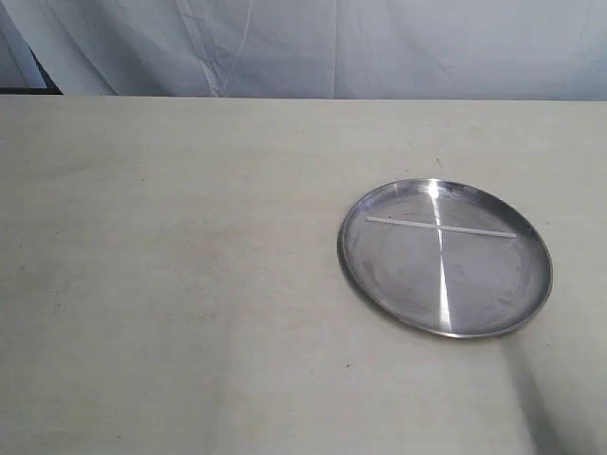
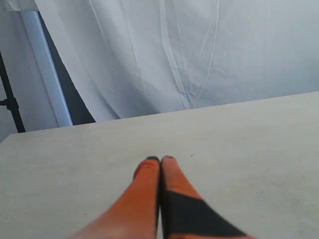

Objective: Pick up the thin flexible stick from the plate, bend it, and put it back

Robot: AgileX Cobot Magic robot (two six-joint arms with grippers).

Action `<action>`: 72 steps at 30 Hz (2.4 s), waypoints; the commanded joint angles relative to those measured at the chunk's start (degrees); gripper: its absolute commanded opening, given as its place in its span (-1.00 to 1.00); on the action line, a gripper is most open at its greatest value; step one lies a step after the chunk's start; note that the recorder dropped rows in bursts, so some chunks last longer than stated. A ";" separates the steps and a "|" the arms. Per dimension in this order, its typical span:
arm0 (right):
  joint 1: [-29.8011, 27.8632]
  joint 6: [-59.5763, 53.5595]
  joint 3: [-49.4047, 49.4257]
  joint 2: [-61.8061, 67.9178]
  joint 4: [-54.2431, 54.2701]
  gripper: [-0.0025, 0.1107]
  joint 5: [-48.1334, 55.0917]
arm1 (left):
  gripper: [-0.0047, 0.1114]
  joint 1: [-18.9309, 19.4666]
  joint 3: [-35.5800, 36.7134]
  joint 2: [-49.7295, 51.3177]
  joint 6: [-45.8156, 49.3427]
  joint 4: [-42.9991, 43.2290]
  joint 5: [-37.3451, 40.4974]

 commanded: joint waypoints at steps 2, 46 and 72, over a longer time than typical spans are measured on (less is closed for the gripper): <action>-0.32 -0.02 0.24 -0.30 -2.17 -0.96 -0.82 | -0.92 -0.27 0.16 -0.37 0.00 0.37 -0.41; 0.06 6.00 -48.12 46.18 -1.88 -0.96 -9.97 | -0.92 -0.27 0.16 -0.37 0.00 0.37 -0.41; 0.06 -25.59 -83.47 103.18 2.80 -0.96 42.28 | -0.92 -0.39 -17.98 7.76 -12.83 -32.11 -0.20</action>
